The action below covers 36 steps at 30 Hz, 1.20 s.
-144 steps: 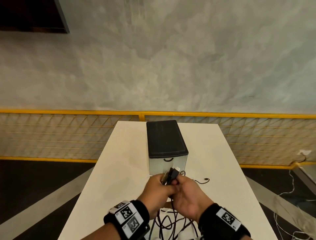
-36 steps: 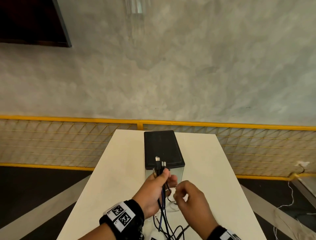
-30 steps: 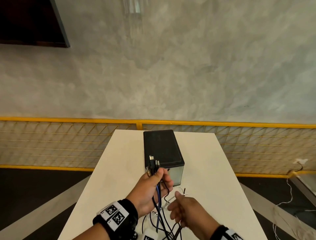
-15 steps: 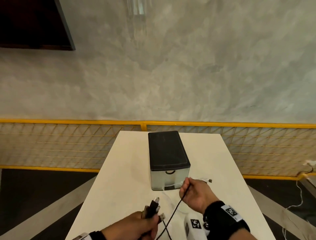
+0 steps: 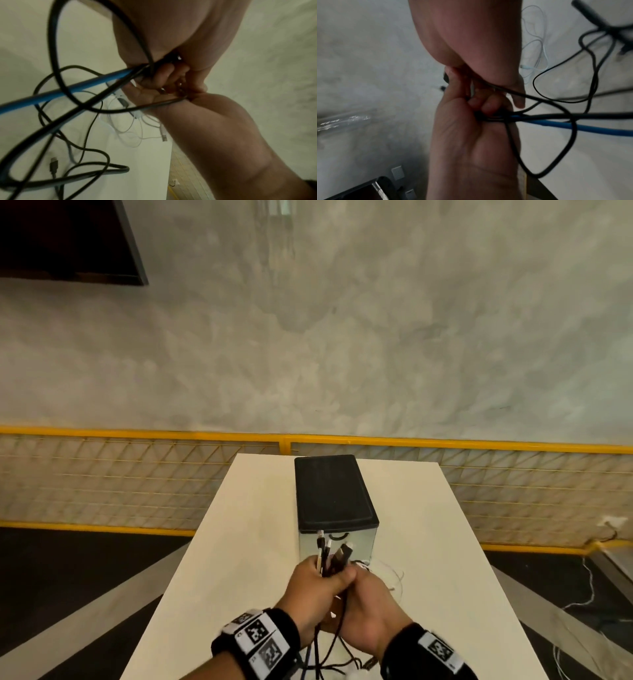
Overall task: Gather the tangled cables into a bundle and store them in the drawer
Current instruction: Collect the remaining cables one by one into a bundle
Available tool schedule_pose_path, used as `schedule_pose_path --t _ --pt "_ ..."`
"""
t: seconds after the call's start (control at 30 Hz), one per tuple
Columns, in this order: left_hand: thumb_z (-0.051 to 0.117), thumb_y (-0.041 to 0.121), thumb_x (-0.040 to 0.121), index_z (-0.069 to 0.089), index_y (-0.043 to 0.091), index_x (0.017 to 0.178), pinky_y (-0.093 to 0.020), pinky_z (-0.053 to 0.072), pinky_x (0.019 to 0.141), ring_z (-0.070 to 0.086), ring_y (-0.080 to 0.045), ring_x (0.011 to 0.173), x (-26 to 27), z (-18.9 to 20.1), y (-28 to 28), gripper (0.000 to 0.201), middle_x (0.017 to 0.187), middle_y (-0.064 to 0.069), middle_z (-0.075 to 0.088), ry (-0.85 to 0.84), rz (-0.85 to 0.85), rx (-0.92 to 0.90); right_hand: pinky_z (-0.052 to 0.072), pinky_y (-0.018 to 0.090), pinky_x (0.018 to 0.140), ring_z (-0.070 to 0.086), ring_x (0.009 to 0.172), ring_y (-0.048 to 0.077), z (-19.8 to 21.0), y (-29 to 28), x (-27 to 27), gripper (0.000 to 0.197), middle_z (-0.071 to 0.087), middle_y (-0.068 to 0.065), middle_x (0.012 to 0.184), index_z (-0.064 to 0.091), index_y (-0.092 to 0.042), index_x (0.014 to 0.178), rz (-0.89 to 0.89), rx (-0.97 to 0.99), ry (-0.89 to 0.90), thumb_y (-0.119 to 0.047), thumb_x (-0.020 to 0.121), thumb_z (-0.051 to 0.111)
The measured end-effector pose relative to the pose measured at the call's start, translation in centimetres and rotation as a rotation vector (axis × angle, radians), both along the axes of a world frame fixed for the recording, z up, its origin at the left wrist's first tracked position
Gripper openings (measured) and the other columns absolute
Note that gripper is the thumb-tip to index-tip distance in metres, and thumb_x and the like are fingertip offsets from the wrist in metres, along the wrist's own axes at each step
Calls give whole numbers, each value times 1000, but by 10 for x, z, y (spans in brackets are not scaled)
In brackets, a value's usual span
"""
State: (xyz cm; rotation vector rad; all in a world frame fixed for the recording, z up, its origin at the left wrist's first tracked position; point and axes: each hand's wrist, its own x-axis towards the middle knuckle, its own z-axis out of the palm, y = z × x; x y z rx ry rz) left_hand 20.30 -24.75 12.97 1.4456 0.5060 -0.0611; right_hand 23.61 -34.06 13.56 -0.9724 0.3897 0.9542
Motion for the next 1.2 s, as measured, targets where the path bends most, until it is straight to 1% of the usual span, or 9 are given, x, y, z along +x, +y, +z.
schedule_pose_path --t 0.1,0.23,0.37,0.5,0.6,0.7,0.83,1.03,1.2 --pt "68 4 86 67 7 87 -23 43 48 57 -14 56 -7 -3 -5 4 69 -5 65 10 -15 -72 52 37 69 68 72 24 2 -7 7 31 74 9 84 72 -13 86 -3 -3 -19 -33 93 49" --pt "66 15 90 65 10 84 -20 20 39 30 -12 42 -17 -9 -3 7 59 -3 46 76 2 -119 52 34 64 63 66 25 2 -8 20 16 68 9 84 61 -16 96 -59 15 13 -27 94 50" --pt "66 16 90 67 8 89 -20 20 37 34 -13 43 -12 -8 -4 8 67 -6 54 42 82 -154 50 35 66 66 72 24 -1 1 22 23 69 8 96 64 -23 111 -17 -35 -65 -34 97 50" --pt "63 7 87 64 10 81 -22 21 39 35 -14 45 -16 -6 0 7 70 -9 53 37 35 -86 47 34 68 63 75 22 4 5 13 15 66 6 92 65 -23 94 48 -51 -78 -33 93 53" --pt "61 7 84 60 13 73 -23 17 41 29 -12 45 -21 -6 3 12 60 -3 45 92 -54 -63 49 32 65 64 70 22 3 5 13 22 69 8 90 64 -15 88 32 -3 -25 -29 97 49" --pt "62 10 75 51 15 65 -24 14 45 26 -13 43 -34 -8 6 16 55 -1 42 160 -219 26 51 37 70 71 85 29 -6 2 25 21 74 13 96 57 -12 100 -33 -28 -15 -24 102 40" --pt "71 12 71 56 17 60 -19 27 42 37 -10 37 -61 -11 19 19 51 1 49 281 -536 202 49 37 70 74 71 22 -12 -12 42 23 74 5 73 55 -18 95 -100 -107 -21 -26 104 35" --pt "70 4 75 44 19 63 -20 14 44 20 -12 42 -55 -19 37 33 50 2 31 203 -128 24 48 36 71 65 78 23 -15 -15 25 13 67 6 81 61 -15 94 86 -130 -89 -26 95 55" --pt "73 12 75 55 15 79 -23 12 47 18 -12 45 -49 -18 36 19 57 2 23 162 -159 44 51 30 64 67 74 20 -18 -12 8 11 71 3 81 66 -14 101 177 -182 -228 -12 95 56"
